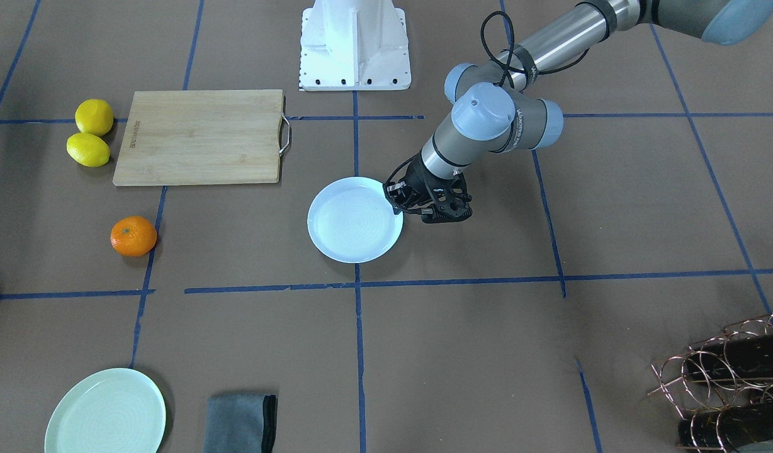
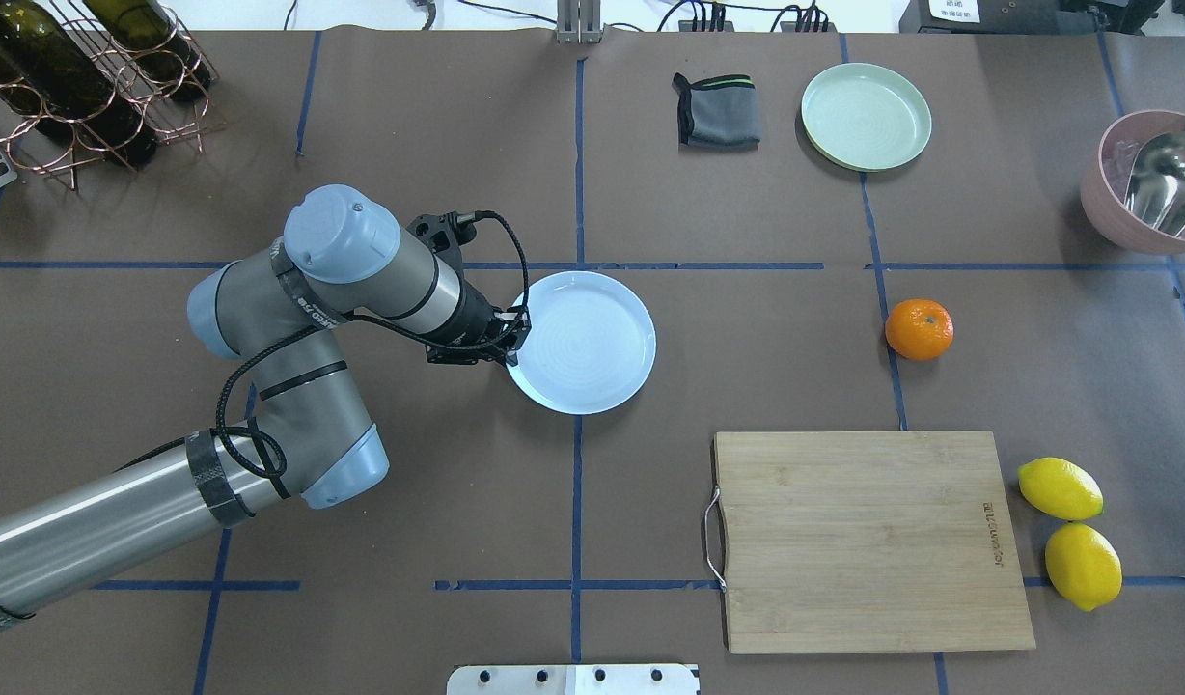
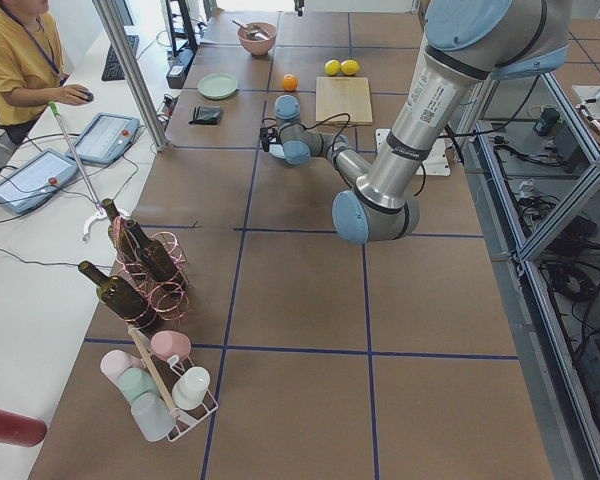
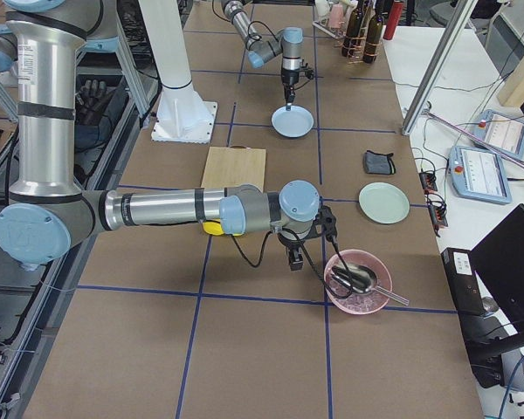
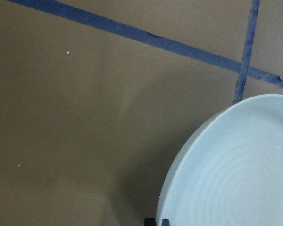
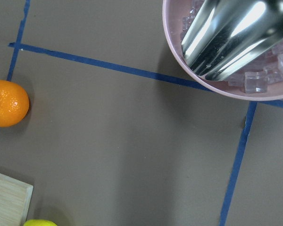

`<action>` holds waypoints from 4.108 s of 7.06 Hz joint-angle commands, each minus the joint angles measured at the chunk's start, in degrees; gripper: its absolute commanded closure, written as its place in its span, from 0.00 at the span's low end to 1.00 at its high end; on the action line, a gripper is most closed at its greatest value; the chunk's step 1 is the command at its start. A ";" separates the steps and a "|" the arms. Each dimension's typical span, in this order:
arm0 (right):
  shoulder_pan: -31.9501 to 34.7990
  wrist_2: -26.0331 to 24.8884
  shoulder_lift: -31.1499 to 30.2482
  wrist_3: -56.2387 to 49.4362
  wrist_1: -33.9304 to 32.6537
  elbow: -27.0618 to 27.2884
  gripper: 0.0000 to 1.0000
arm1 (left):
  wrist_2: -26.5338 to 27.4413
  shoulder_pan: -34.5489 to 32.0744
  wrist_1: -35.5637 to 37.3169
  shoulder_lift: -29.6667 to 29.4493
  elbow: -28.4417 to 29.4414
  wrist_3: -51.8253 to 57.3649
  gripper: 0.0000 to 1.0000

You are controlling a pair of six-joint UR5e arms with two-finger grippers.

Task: Pick orange to plate
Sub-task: 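Slide the light blue plate with the left gripper toward the table center, then hold the plate with the left gripper while the right gripper grasps the orange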

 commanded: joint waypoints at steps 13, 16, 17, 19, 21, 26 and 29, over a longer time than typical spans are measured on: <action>-33.83 -24.50 11.06 51.49 27.70 -4.92 0.00 | -0.22 -0.55 -6.92 4.07 -5.32 -0.52 0.31; -34.10 -24.77 12.19 51.67 27.79 -4.23 0.00 | -0.22 -0.46 -6.92 4.07 -5.32 -0.52 0.30; -34.18 -24.68 12.20 51.67 27.79 -4.23 0.00 | -0.22 -0.46 -6.83 4.07 -5.32 -0.52 0.30; -34.53 -24.86 11.85 51.67 27.79 -5.10 0.00 | -0.22 -0.46 -6.83 4.07 -5.32 -0.52 0.30; -35.59 -25.38 12.20 51.67 27.79 -5.20 0.00 | -0.14 -0.46 -6.92 4.07 -5.32 -0.52 0.30; -38.04 -29.16 13.25 51.49 27.79 -6.60 0.00 | -0.14 -0.55 -6.83 4.34 -6.20 -0.52 0.29; -37.96 -29.16 12.82 51.49 27.88 -6.34 0.54 | -0.14 -0.55 -6.83 4.60 -6.64 -0.52 0.29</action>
